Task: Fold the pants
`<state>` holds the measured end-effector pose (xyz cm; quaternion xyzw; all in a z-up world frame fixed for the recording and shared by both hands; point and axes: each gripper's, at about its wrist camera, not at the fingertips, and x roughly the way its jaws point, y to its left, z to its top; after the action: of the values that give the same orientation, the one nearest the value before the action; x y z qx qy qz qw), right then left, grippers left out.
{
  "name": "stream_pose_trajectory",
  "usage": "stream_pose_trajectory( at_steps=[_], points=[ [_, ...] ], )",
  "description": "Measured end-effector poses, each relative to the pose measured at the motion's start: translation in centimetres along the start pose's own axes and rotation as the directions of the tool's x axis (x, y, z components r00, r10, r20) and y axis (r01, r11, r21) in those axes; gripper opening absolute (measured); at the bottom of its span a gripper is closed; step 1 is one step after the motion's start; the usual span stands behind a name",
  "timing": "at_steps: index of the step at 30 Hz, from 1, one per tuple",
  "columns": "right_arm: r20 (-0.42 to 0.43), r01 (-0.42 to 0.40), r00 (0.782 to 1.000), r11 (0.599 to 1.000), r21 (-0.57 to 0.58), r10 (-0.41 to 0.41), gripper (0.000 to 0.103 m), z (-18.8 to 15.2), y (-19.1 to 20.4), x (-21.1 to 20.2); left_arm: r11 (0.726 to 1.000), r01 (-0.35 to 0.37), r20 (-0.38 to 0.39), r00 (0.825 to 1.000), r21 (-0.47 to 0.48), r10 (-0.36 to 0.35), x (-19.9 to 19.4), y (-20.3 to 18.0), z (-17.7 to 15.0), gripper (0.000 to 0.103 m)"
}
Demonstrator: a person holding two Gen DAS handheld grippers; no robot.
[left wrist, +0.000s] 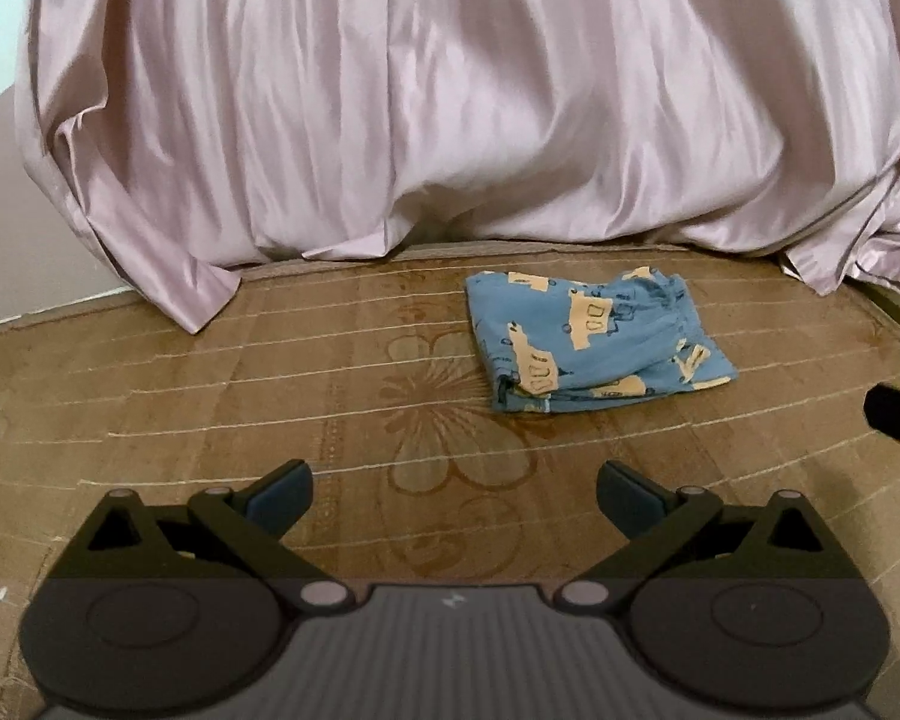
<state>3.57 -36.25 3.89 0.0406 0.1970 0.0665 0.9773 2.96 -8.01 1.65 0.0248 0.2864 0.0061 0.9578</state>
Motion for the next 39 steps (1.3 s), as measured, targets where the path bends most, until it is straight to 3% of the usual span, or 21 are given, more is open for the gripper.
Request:
stream_pose_trajectory(
  at_steps=[11, 39],
  points=[
    [0.011, -0.019, 1.0, 1.0, 0.02, 0.019, 0.102, -0.8, 0.2, 0.3, 1.0, 0.009, 0.024, 1.0, -0.012, -0.008, -0.2, 0.6, -0.4, 0.103],
    [-0.003, -0.017, 1.0, 1.0, -0.015, 0.017, 0.102, -0.8, 0.6, 0.0, 1.0, 0.018, 0.002, 1.0, -0.017, -0.017, -0.2, 1.0, -1.0, 0.103]
  ],
)
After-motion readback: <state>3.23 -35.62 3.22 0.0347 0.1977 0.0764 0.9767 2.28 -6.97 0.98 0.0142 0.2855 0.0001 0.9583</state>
